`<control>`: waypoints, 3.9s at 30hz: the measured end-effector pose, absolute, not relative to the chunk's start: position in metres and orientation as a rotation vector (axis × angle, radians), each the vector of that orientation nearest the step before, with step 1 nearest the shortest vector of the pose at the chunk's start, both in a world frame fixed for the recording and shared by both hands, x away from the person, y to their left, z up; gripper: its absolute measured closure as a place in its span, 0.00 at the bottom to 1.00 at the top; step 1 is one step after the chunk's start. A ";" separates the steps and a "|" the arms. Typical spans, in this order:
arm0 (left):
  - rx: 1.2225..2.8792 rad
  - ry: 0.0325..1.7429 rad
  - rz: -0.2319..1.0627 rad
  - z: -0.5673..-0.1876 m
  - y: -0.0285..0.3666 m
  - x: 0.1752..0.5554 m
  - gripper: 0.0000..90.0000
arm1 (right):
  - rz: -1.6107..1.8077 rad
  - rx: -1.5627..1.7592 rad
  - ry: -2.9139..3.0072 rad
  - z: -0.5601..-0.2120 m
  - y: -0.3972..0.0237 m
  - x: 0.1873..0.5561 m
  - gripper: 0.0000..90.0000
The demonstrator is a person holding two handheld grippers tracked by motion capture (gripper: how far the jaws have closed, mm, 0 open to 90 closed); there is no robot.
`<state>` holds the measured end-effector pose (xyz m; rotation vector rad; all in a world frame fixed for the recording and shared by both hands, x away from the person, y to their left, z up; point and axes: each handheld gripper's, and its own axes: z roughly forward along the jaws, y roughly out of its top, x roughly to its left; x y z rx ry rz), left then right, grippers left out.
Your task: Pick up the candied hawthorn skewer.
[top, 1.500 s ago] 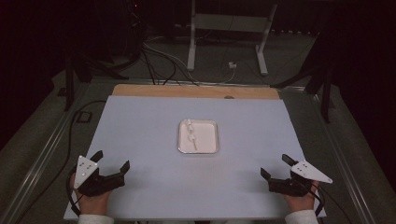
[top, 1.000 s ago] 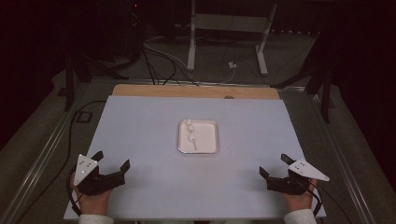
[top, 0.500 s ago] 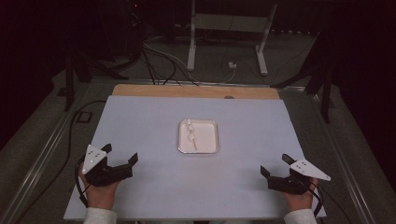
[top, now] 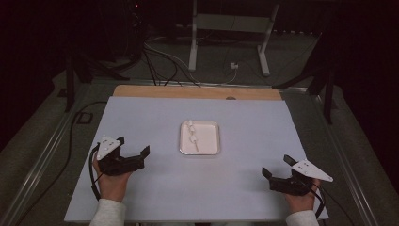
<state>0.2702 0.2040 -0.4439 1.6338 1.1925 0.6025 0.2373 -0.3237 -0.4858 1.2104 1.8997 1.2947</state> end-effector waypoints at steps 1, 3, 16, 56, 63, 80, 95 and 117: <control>1.638 1.190 0.598 -0.444 0.202 0.272 0.01 | 1.295 1.214 1.899 -0.486 -0.324 0.237 0.01; 1.653 1.188 0.586 -0.444 0.195 0.277 0.01 | 1.295 1.215 1.899 -0.486 -0.324 0.238 0.01; 1.691 1.182 0.546 -0.445 0.167 0.298 0.01 | 1.296 1.218 1.904 -0.486 -0.324 0.239 0.01; 1.853 1.191 0.434 -0.479 0.085 0.349 0.01 | 1.295 1.222 1.919 -0.487 -0.322 0.241 0.01; 1.881 1.201 0.410 -0.488 0.075 0.353 0.02 | 1.293 1.225 1.921 -0.488 -0.322 0.241 0.01; 2.023 1.238 0.377 -0.509 0.038 0.363 0.17 | 1.291 1.227 1.923 -0.488 -0.322 0.242 0.01; 2.124 1.283 0.420 -0.512 0.026 0.367 0.66 | 1.292 1.230 1.922 -0.488 -0.323 0.241 0.01; 2.055 1.328 0.235 -0.513 0.055 0.378 1.00 | 1.299 1.240 1.923 -0.488 -0.324 0.242 0.01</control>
